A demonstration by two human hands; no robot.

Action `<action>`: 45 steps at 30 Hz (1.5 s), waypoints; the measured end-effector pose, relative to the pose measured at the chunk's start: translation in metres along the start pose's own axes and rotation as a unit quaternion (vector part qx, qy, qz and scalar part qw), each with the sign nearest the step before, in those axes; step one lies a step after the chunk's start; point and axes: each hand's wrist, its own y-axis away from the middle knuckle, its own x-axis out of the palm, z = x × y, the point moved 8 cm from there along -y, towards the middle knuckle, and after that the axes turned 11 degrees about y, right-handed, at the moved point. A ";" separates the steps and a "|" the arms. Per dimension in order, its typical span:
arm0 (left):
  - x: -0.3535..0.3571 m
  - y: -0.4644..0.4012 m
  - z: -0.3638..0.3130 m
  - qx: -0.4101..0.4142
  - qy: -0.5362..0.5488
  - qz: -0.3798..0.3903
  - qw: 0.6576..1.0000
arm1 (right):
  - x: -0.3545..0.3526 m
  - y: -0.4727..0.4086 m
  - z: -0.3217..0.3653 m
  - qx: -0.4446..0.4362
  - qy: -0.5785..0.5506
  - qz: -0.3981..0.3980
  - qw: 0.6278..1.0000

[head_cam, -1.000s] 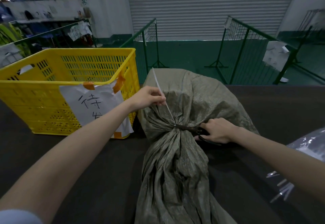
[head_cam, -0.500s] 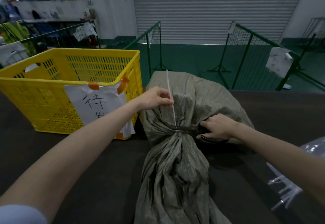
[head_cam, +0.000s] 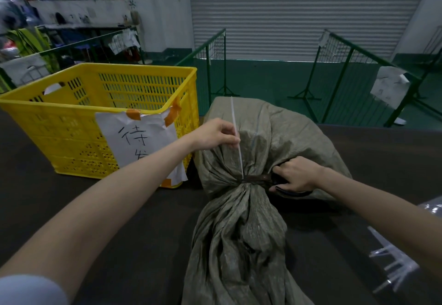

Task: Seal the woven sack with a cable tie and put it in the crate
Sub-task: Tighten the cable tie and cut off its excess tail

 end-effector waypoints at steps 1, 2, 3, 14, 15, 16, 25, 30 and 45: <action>0.001 -0.001 0.000 0.001 -0.005 0.000 1.000 | 0.002 0.000 0.001 0.003 -0.005 0.007 1.000; 0.000 -0.001 -0.001 0.002 -0.012 -0.001 1.000 | 0.004 0.000 0.002 0.008 -0.008 0.013 1.000; 0.000 -0.002 -0.001 0.003 -0.018 -0.003 1.000 | 0.004 0.000 0.003 0.013 -0.007 0.018 1.000; -0.002 0.000 0.000 -0.006 -0.001 -0.011 1.000 | 0.007 0.005 0.003 0.047 -0.061 0.083 0.994; -0.002 0.000 0.000 -0.005 -0.001 -0.010 1.000 | 0.007 0.006 0.003 0.047 -0.069 0.087 0.993; -0.001 0.000 -0.001 -0.005 -0.003 -0.010 1.000 | 0.007 0.006 0.003 0.046 -0.074 0.090 0.992; 0.004 0.003 -0.004 -0.005 0.010 -0.016 1.000 | 0.012 0.023 0.017 0.079 -0.055 0.124 0.988; 0.008 0.002 -0.008 -0.005 0.012 -0.018 1.000 | 0.013 0.027 0.023 0.104 -0.073 0.133 0.983; -0.007 0.016 0.000 -0.030 0.138 -0.141 0.980 | 0.016 0.055 0.018 0.174 -0.062 0.071 0.980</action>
